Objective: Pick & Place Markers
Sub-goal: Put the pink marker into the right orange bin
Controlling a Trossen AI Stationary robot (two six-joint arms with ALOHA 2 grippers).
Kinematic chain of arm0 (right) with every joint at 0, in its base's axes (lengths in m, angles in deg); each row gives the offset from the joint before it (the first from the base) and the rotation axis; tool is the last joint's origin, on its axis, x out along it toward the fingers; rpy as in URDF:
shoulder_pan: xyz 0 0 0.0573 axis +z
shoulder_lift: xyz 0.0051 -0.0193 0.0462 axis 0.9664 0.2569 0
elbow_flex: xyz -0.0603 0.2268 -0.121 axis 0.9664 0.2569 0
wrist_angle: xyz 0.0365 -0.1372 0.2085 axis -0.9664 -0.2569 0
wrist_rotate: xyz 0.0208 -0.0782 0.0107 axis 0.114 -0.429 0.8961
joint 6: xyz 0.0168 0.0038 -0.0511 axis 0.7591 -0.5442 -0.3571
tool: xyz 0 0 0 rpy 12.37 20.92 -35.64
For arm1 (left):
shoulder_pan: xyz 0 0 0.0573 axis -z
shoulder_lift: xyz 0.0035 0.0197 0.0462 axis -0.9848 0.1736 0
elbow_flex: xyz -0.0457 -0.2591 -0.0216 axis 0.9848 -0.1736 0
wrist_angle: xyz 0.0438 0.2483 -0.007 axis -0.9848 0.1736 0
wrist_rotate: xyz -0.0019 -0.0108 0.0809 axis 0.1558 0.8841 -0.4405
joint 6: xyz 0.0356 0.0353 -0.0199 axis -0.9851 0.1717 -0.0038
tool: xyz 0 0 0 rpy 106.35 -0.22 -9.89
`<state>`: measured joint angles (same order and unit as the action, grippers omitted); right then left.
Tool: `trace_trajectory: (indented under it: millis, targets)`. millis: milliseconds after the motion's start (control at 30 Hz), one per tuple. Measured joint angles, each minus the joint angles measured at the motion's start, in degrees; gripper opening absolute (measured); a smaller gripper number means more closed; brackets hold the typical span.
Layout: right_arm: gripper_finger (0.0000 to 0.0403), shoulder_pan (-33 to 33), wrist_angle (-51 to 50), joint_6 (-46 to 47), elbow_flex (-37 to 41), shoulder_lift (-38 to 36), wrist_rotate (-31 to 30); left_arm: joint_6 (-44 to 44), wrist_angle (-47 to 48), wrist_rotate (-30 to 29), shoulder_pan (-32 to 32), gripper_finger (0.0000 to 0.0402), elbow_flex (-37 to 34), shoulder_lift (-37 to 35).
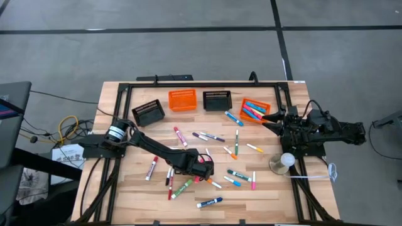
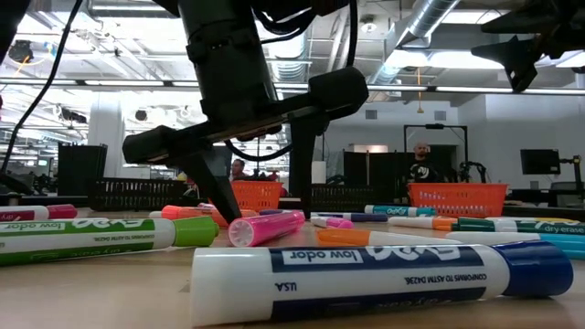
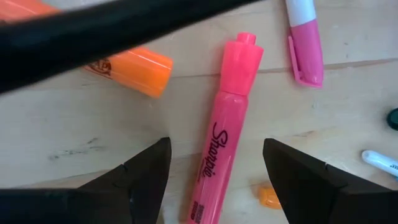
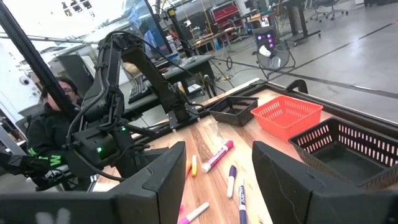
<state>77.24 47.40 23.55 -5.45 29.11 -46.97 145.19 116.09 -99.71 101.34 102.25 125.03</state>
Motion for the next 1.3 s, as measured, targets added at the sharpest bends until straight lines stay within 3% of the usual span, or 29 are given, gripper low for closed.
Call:
trace_trajectory:
  millis: [833, 1300]
  targets:
    - [0.0171, 0.0, 0.0, 0.0, 0.0, 0.0, 0.0, -0.5, 8.9, 3.4, 0.0, 0.0259, -0.1, 0.0]
    - [0.0171, 0.0, 0.0, 0.0, 0.0, 0.0, 0.1, -0.7, 5.8, 1.1, -0.2, 0.0259, -0.4, 0.0]
